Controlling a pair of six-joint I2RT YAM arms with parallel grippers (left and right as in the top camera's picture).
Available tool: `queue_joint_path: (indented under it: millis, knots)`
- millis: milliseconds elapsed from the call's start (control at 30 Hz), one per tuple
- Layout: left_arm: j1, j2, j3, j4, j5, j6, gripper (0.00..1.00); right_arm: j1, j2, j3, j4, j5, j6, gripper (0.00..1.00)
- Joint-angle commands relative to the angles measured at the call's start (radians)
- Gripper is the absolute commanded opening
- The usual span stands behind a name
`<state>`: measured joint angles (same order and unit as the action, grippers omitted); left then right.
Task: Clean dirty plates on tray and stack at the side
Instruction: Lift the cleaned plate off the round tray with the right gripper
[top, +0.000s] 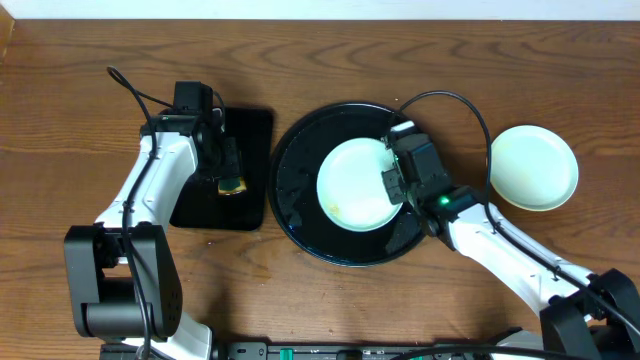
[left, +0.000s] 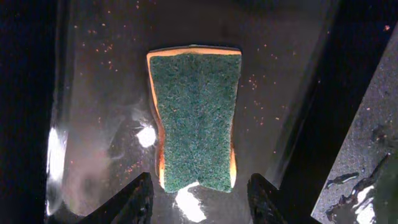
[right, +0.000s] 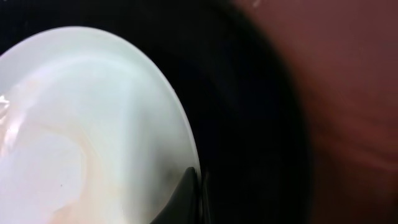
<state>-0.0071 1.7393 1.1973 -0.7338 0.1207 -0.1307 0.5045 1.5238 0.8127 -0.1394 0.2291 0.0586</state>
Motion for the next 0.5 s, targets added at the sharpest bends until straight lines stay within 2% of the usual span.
queue_joint_path:
  millis: [0, 233, 467]
  knots:
    - [0.000, -0.007, -0.010, -0.004, -0.002, -0.002, 0.50, -0.008, -0.046, 0.019, 0.053, 0.082, -0.135, 0.01]
    - [0.000, -0.008, -0.010, -0.003, -0.002, -0.002, 0.50, 0.002, -0.064, 0.020, 0.154, 0.105, -0.332, 0.01]
    - [0.000, -0.007, -0.010, -0.003, -0.002, -0.002, 0.50, 0.075, -0.064, 0.020, 0.276, 0.288, -0.552, 0.01]
